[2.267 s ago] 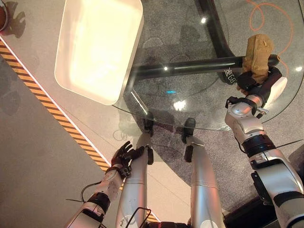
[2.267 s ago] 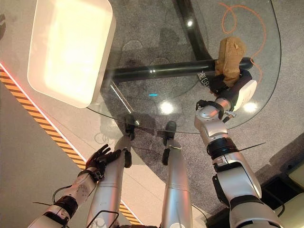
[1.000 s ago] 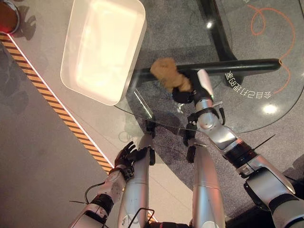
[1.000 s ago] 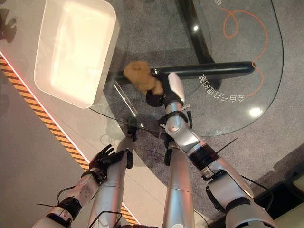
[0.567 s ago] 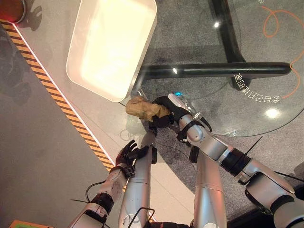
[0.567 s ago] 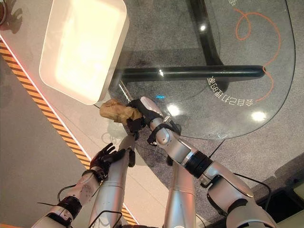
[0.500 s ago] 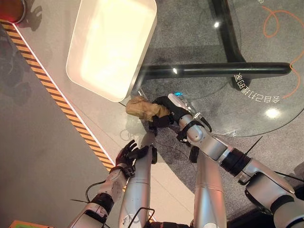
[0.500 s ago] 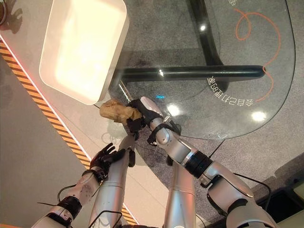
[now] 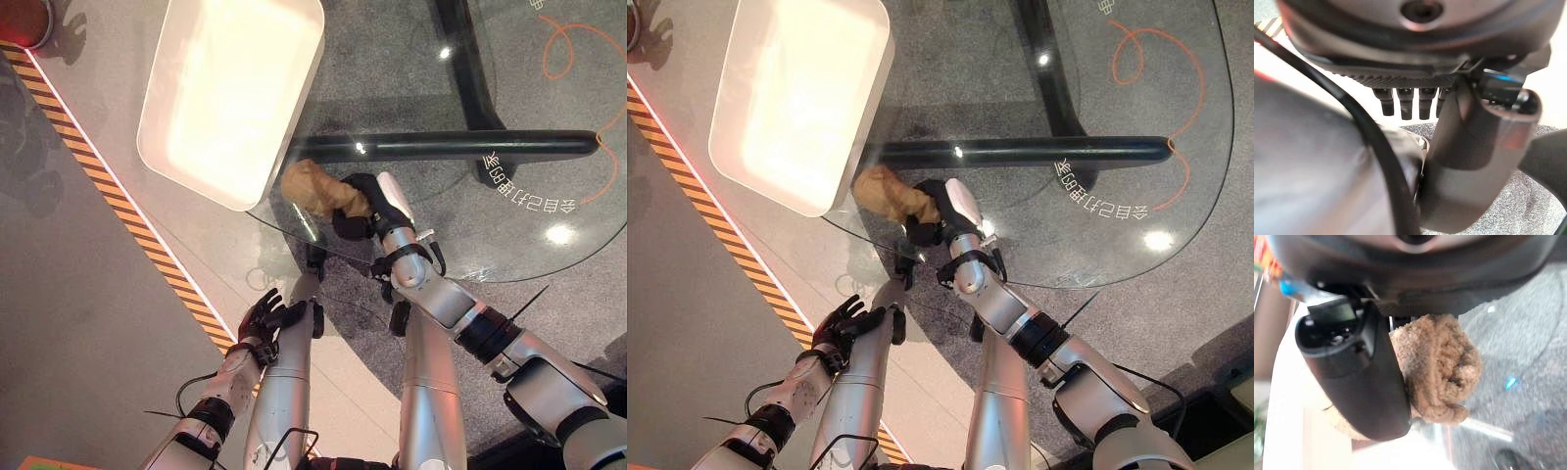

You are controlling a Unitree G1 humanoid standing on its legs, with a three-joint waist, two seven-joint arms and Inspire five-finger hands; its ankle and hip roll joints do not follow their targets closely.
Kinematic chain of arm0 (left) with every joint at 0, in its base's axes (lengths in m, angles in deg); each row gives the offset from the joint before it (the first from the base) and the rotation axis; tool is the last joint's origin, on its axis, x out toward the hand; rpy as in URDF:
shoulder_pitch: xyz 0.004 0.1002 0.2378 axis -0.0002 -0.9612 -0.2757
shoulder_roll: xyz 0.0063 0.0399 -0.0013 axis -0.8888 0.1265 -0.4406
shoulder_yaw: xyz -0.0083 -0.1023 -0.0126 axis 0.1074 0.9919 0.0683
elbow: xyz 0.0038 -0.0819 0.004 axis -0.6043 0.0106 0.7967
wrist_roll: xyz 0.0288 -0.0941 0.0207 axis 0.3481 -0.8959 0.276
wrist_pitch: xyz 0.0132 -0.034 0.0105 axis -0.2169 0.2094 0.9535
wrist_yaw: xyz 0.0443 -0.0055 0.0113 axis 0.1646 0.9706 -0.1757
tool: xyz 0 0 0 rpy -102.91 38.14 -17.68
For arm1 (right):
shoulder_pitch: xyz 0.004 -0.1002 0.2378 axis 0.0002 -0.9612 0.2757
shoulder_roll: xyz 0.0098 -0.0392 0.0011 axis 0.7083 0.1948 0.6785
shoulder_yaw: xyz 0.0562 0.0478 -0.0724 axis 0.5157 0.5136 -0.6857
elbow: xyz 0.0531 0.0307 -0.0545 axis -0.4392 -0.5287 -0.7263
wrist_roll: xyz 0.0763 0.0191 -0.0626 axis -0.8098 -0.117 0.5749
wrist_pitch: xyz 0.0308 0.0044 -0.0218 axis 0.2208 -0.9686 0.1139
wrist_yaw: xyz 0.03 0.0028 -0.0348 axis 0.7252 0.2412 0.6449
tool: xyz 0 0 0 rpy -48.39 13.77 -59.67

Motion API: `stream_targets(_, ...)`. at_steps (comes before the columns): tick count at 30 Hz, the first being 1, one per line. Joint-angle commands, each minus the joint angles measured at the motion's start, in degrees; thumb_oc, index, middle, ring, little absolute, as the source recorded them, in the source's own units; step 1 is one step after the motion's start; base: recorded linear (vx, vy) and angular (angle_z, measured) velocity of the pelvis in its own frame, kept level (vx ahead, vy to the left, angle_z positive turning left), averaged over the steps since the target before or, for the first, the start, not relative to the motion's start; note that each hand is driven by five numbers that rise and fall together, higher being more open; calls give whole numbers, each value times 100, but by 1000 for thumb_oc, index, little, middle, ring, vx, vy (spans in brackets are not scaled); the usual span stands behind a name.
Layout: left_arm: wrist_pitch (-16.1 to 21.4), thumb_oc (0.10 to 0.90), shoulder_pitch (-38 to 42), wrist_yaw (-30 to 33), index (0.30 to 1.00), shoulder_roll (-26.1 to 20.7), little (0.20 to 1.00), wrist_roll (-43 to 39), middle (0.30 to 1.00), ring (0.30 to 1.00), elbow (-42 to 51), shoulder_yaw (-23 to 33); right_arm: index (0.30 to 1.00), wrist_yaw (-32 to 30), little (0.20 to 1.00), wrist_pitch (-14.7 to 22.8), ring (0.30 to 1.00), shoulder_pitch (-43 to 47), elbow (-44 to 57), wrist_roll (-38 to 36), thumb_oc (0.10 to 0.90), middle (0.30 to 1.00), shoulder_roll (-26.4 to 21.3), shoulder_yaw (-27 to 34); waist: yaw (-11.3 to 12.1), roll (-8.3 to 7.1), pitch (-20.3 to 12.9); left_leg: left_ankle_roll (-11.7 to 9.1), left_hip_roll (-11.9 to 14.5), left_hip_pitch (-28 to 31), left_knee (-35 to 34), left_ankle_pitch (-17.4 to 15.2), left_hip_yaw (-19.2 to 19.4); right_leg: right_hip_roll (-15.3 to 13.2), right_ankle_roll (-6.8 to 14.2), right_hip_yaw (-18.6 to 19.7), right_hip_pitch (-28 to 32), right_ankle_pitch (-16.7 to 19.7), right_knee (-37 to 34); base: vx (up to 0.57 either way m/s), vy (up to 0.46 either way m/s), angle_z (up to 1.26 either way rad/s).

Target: Wipe the table with a cloth and put it in the basket.

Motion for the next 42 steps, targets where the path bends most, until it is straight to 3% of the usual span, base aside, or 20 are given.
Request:
stream_targets(1,-132,800,-670,161,900,289,900,43,900,900,-205,-404,300,-515,200,304,300,124,533,-63,100,300,85,410,-89,42,-7,251,-204,-145,1056,-1173,581,134,284,-138,-89,915,-1078,0,0,0)
stream_targets(10,-39,800,-754,149,900,256,900,27,900,900,-188,-320,300,-1379,200,25,300,271,20,-433,100,300,-406,1154,-124,-29,-7,279,-161,-114,1059,-1212,548,201,277,-101,-50,934,-1092,2,-2,-1)
stream_targets(19,3,800,-875,112,900,132,900,-27,900,900,-103,-251,300,-1935,200,288,300,140,-594,-971,100,300,-971,1861,-167,-110,-7,311,-178,-102,1045,-1276,512,286,293,-57,-25,956,-1153,-1,-10,-5)
stream_targets(25,119,800,-1002,56,900,40,900,-143,900,900,-39,-205,300,-2458,200,729,300,-190,-912,-1401,100,300,-1262,2344,-228,-113,-7,323,-200,-112,992,-1293,508,346,313,-2,-36,982,-1236,-15,6,-6)
stream_targets(26,123,800,-883,60,900,29,900,-154,900,900,-32,-161,300,-2515,200,825,300,-148,-945,-1461,100,300,-1292,2429,-267,-131,-7,359,-227,-319,921,-1087,551,318,271,-20,-224,1179,-1338,0,0,0)
stream_targets(27,124,800,-997,47,900,31,900,-150,900,900,-38,-188,300,-2580,200,902,300,-291,-969,-1516,100,300,-1272,2439,-254,-117,-7,330,-211,-126,965,-1275,512,352,315,11,-52,1000,-1264,-66,-4,-4)
stream_targets(29,140,800,-886,37,900,16,900,-188,900,900,-37,-161,300,-2731,200,1098,300,-298,-1024,-1630,100,300,-1284,2566,-292,-128,-7,371,-247,-299,884,-1078,557,335,268,-10,-198,1197,-1395,-41,-2,-7)
stream_targets(31,163,800,-991,7,900,15,900,-213,900,900,-39,-190,300,-2912,200,1443,300,-520,-1109,-1802,100,300,-1221,2669,-285,-104,-7,334,-239,-92,904,-1262,513,372,313,20,2,1023,-1361,36,7,-2)
stream_targets(36,181,800,-889,47,900,22,900,-210,900,900,27,-195,300,-3165,200,2071,300,-564,-1169,-2163,100,300,-1145,2930,-314,-99,-7,357,-276,-277,837,-1075,547,344,281,4,-140,1220,-1494,-28,-5,0)
stream_targets(37,177,800,-870,70,900,18,900,-204,900,900,31,-208,300,-3154,200,2364,300,-581,-1145,-2428,100,300,-1078,3011,-324,-107,-7,355,-284,-280,823,-1069,541,342,285,6,-141,1232,-1508,50,-7,0)
stream_targets(38,174,800,-972,80,900,26,900,-194,900,900,21,-249,300,-3117,200,2496,300,-693,-1122,-2512,100,300,-1003,3026,-303,-97,-7,320,-261,-83,865,-1261,492,376,330,35,39,1054,-1436,0,0,0)
stream_targets(39,168,800,-879,106,900,24,900,-193,900,900,44,-220,300,-3115,200,2552,300,-649,-991,-2483,100,300,-940,3077,-328,-115,-7,354,-289,-259,802,-1070,540,352,284,12,-114,1242,-1542,0,0,0)
stream_targets(42,200,800,-876,110,900,61,900,-234,900,900,45,-221,300,-3282,200,2697,300,-667,-682,-2436,100,300,-754,3061,-334,-113,-7,363,-295,-248,778,-1059,549,364,271,22,-112,1235,-1546,0,16,-6)
